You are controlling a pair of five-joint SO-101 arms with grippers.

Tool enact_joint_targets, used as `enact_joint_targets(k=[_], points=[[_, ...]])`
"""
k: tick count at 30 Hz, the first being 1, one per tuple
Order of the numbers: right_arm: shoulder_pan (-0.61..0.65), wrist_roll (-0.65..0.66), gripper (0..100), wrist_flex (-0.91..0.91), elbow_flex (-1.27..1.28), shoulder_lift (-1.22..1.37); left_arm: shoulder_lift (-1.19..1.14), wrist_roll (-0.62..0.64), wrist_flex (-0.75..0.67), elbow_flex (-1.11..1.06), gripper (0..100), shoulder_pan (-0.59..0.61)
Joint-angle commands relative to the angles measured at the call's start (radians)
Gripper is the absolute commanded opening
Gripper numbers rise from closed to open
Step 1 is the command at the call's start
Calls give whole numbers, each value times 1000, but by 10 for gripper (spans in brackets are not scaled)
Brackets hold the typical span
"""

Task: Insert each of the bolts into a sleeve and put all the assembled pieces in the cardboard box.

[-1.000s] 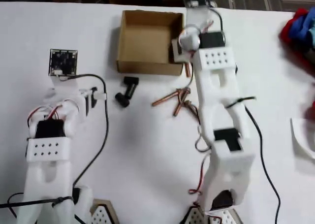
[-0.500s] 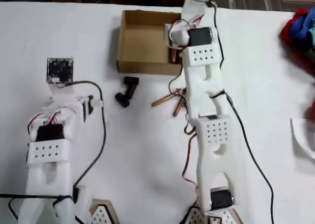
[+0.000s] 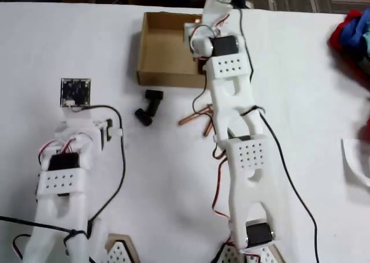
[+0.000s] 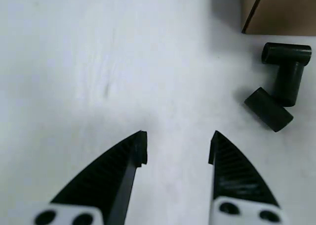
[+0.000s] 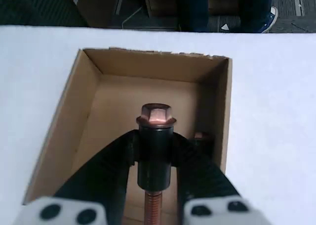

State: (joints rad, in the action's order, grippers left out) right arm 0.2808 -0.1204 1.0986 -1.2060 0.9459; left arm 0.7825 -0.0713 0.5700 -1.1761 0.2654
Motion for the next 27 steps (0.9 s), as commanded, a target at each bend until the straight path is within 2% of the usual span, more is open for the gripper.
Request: enact_joint_targets(k=[1, 9, 18, 27], points=[[8, 26, 21, -102, 60, -21, 15, -2, -18, 4, 222, 2], [8, 32, 21, -226, 160, 31, 15, -2, -15, 2, 222, 0], [13, 28, 21, -214, 37, 185, 15, -5, -15, 4, 222, 0], [15, 31, 21, -191, -8, 216, 15, -6, -18, 8, 224, -2]])
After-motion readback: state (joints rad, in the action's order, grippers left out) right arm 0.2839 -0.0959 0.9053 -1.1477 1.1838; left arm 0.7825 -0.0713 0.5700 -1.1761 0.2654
